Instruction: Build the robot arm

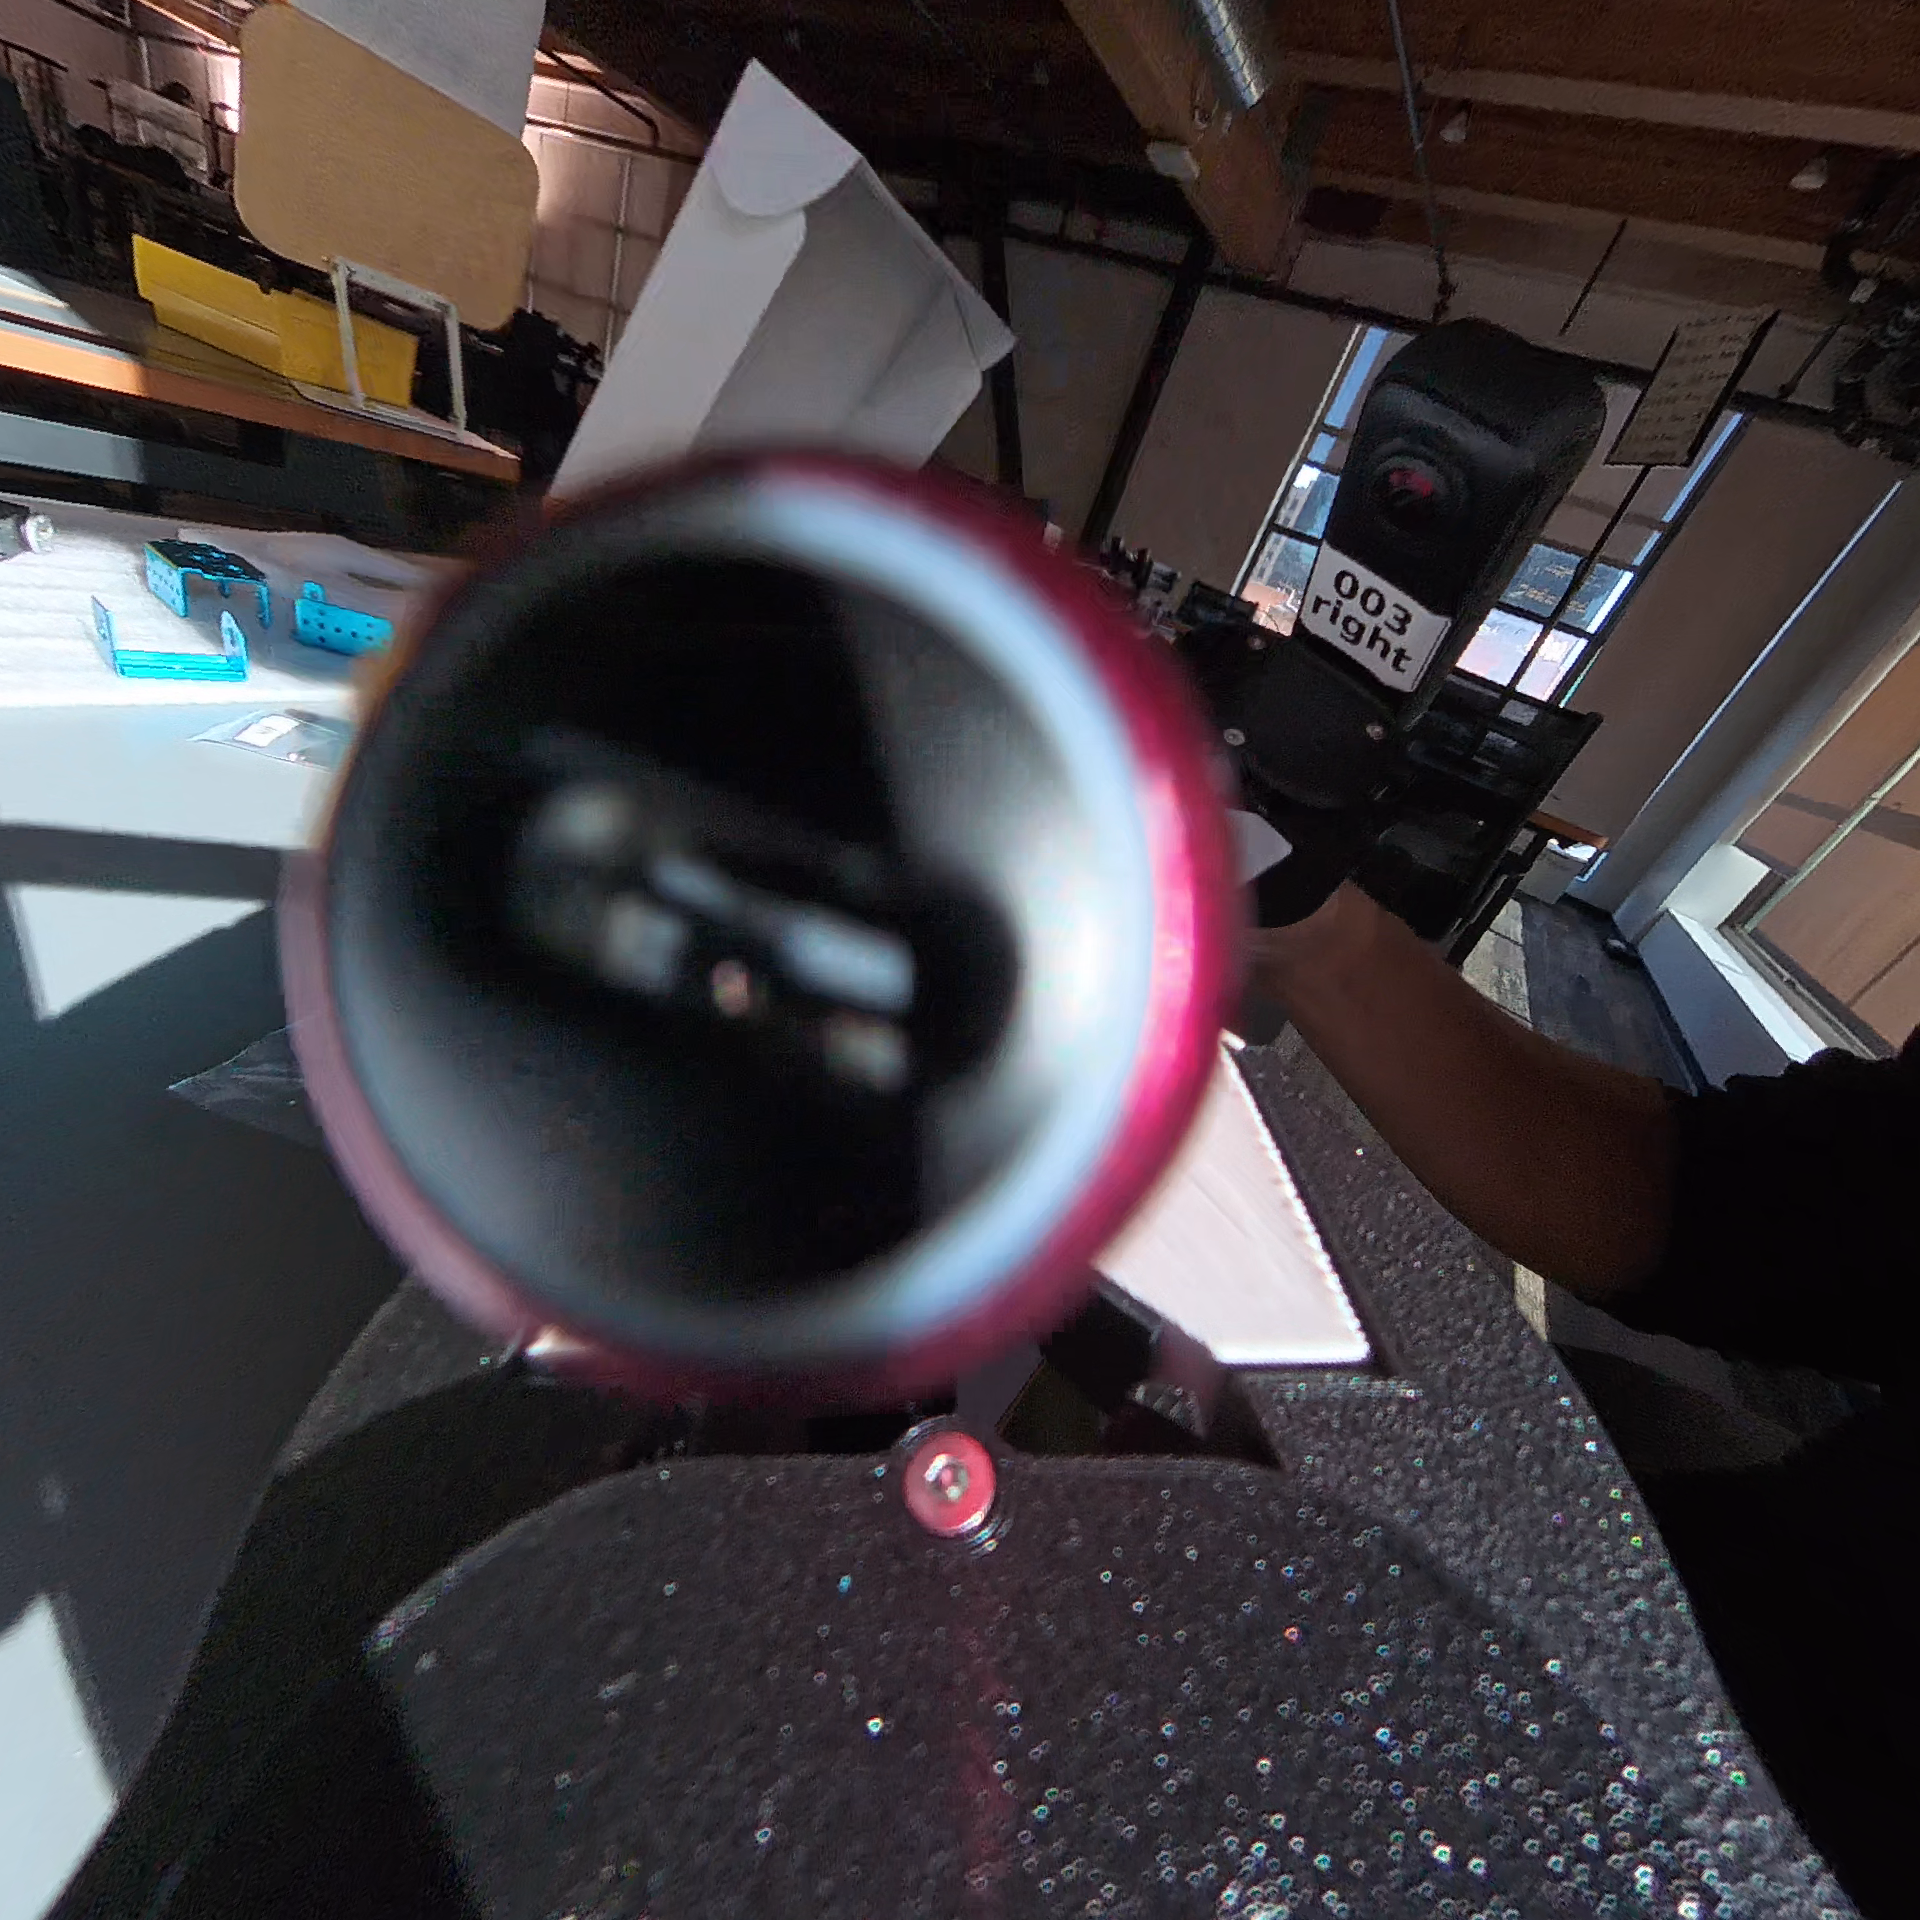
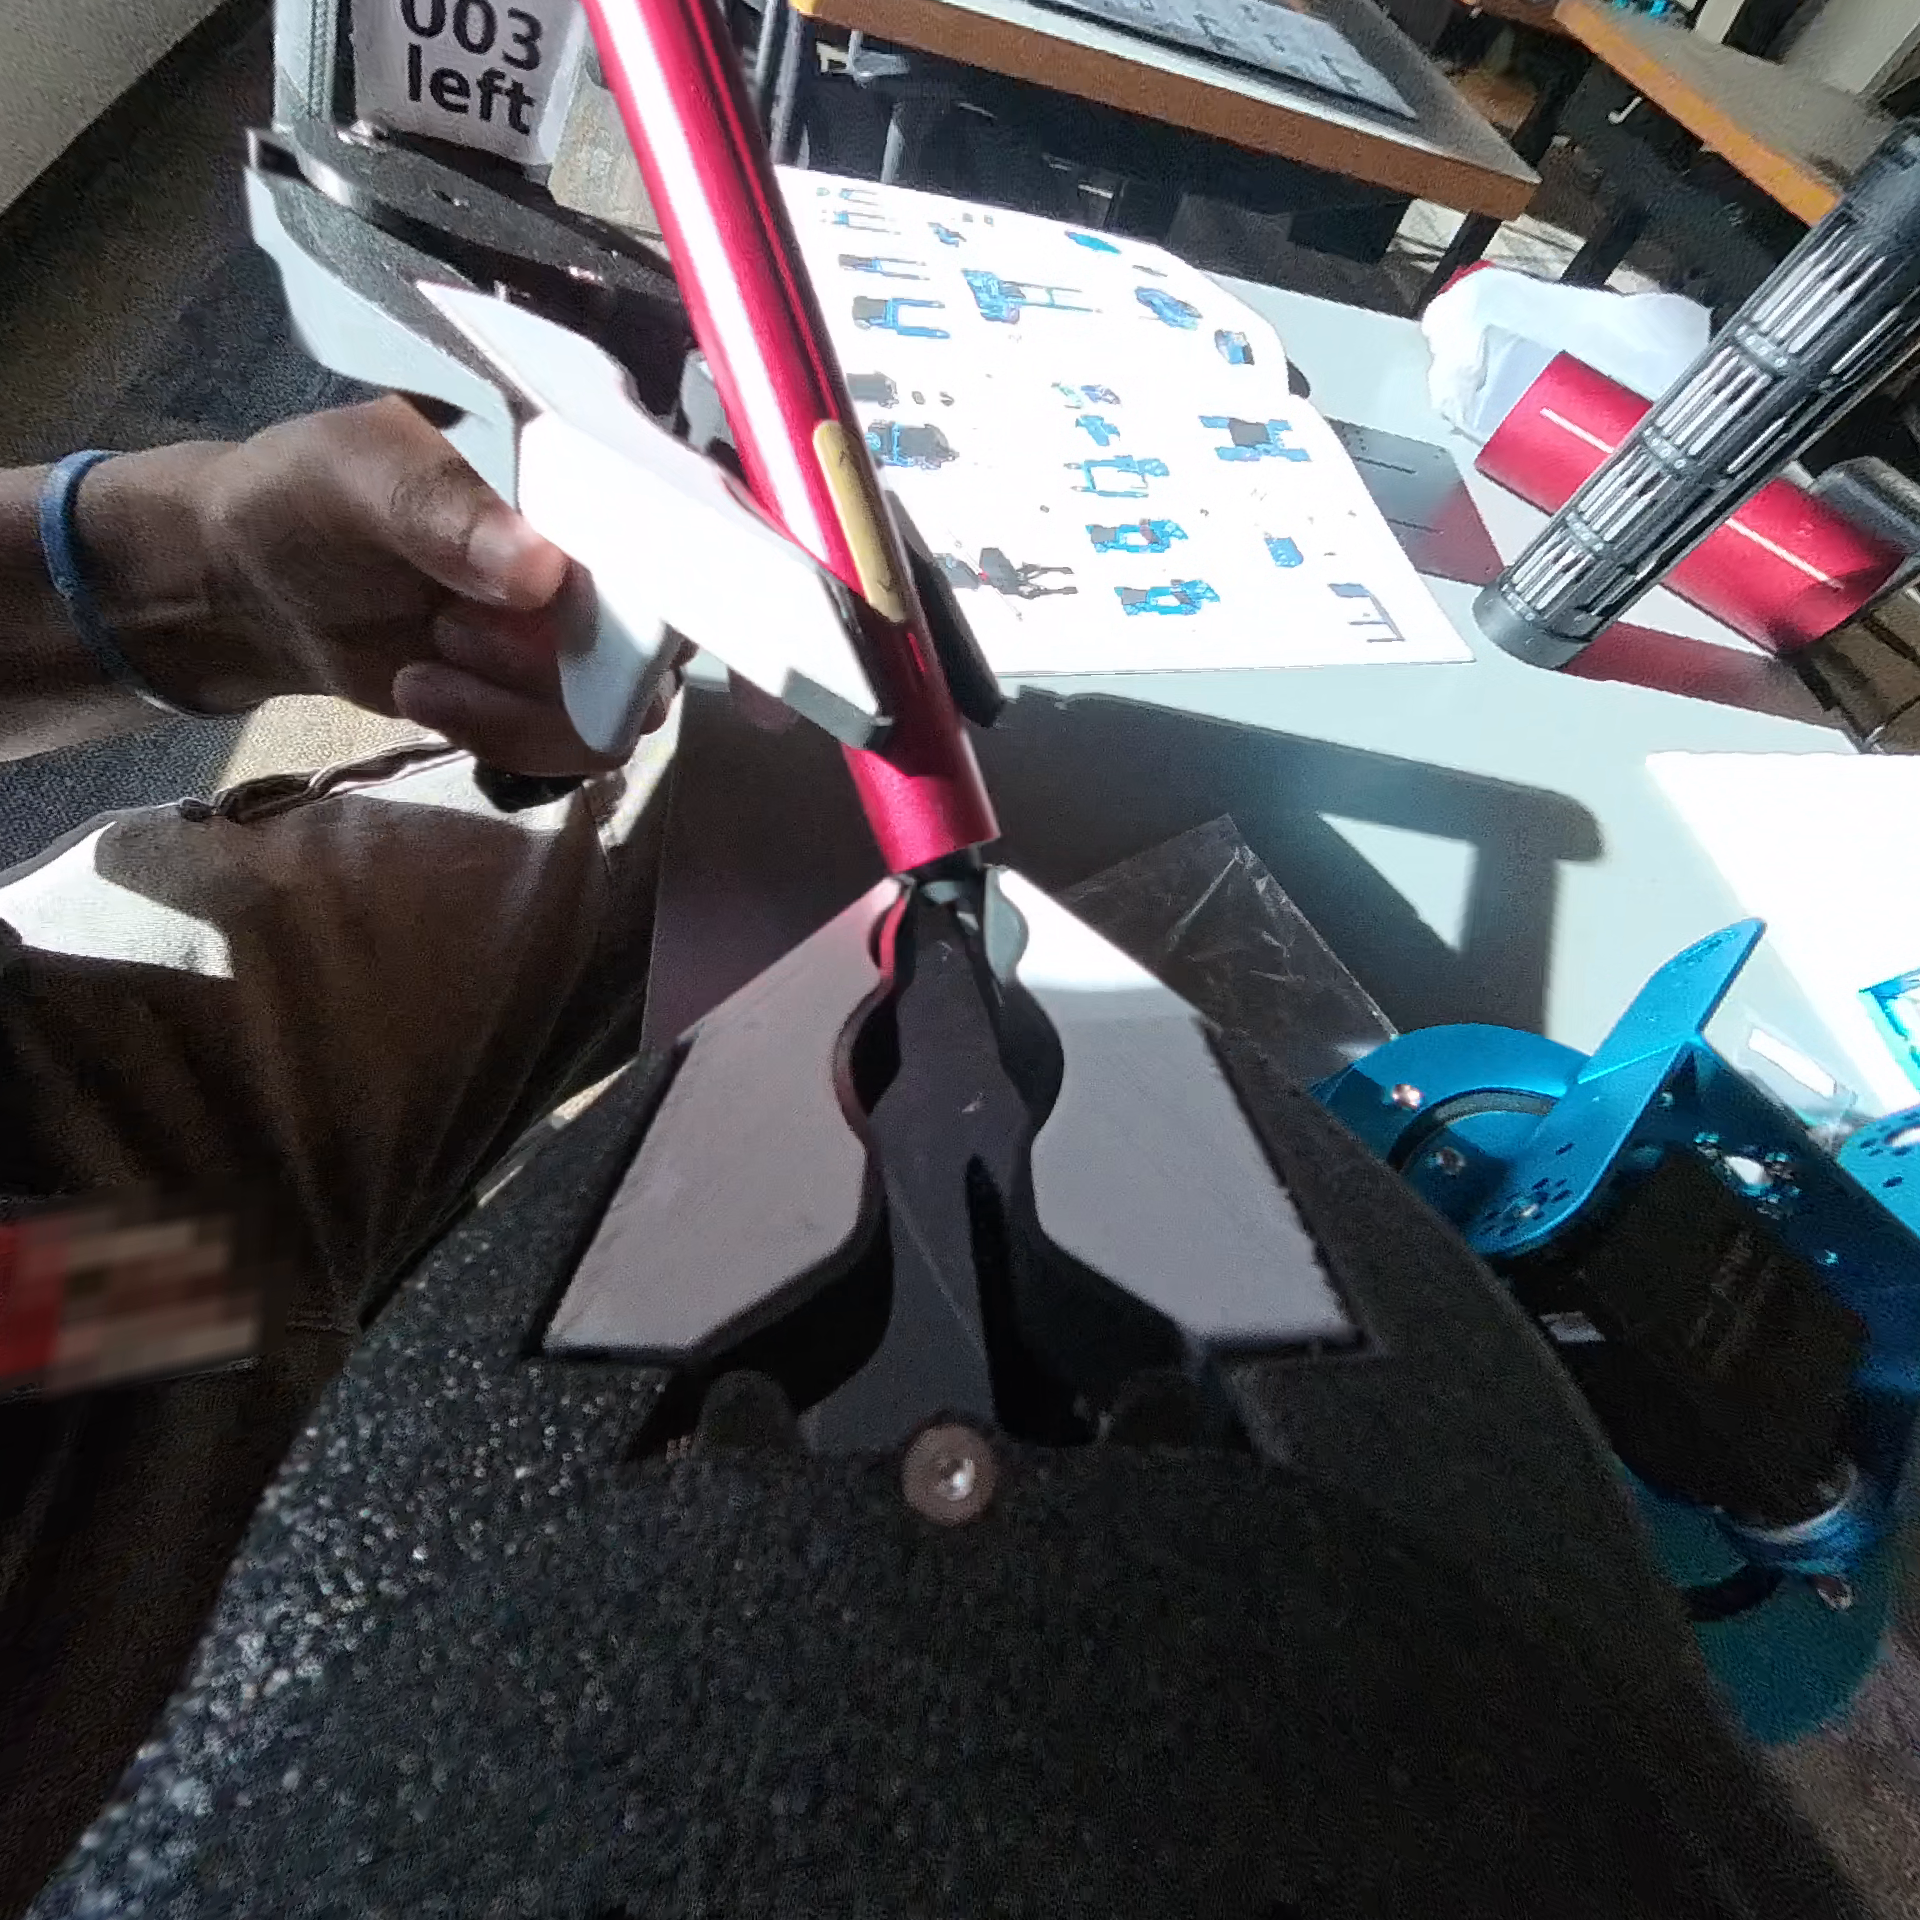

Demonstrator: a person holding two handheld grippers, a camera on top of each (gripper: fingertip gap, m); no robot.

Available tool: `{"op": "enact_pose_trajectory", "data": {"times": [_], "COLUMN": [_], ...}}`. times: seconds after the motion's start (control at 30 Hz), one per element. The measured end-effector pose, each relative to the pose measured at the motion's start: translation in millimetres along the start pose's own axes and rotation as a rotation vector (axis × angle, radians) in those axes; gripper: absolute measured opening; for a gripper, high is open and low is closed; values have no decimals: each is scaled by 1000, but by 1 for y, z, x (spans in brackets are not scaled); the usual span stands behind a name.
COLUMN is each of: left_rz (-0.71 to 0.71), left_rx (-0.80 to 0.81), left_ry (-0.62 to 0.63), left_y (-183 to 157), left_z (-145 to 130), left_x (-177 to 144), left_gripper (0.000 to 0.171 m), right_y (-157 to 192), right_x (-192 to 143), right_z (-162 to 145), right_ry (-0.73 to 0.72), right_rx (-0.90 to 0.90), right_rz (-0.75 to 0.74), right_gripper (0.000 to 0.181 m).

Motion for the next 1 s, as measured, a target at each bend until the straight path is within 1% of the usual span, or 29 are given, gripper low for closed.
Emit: {"op": "enact_pose_trajectory", "data": {"times": [0.07, 0.1, 0.13, 0.17, 0.23, 0.27, 0.33, 0.4, 0.5, 0.57, 0.67, 0.7, 0.8, 0.87, 0.9, 0.97, 1.0], "left_rz": [-8, -9, -13, -13, -29, -29, 3, 29, 60, 60, 75, 77, 94, 126, 150, 211, 235], "left_rx": [-33, -70, -128, -180, -267, -312, -387, -450, -473, -492, -476, -466, -428, -405, -382, -322, -272], "left_ry": [30, 33, 37, 45, 35, 28, -1, -27, -48, -57, -43, -42, -33, -16, -2, 36, 67], "left_y": [-1, -2, -3, -3, -7, -8, -5, -1, 5, 6, 6, 5, 7, 15, 21, 38, 47], "left_z": [-4, -6, -8, -10, -11, -12, -14, -17, -22, -24, -26, -25, -22, -20, -19, -16, -14], "left_x": [-1, -1, -2, -3, -5, -6, -8, -10, -16, -17, -18, -18, -19, -21, -22, -25, -25], "left_gripper": [23, 23, 21, 24, 38, 42, 42, 38, 20, 20, 21, 21, 21, 21, 21, 20, 21], "right_y": [2, 3, 2, 3, 6, 7, 8, 7, 9, 11, 12, 13, 12, 11, 7, -11, -21], "right_x": [-1, -1, -2, -1, 1, 3, 6, 7, 9, 11, 14, 13, 11, 1, -5, -22, -30], "right_z": [-3, -3, -4, -7, -15, -17, -19, -17, -17, -18, -19, -18, -17, -13, -12, -16, -20], "right_ry": [9, 5, -12, 2, 41, 39, 37, 17, 0, -8, -10, -22, -27, -53, -51, -69, -71], "right_rx": [-17, -37, -103, -150, -196, -214, -226, -284, -309, -344, -382, -370, -244, -145, -88, -5, 35], "right_rz": [4, -16, -65, -98, -131, -149, -178, -255, -295, -324, -356, -366, -359, -309, -296, -324, -340], "right_gripper": [10, 9, 9, 8, 9, 8, 8, 8, 9, 9, 9, 9, 13, 35, 40, 39, 36]}}
Point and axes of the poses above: each gripper's, where its closed fingertips meet, x out along the fingers, z out of its top, y = z × x across the jaws, the point moved 2 cm from there along -x, back along the fingers, and after that the axes turned 13 degrees about -z, right-handed, at the moved point
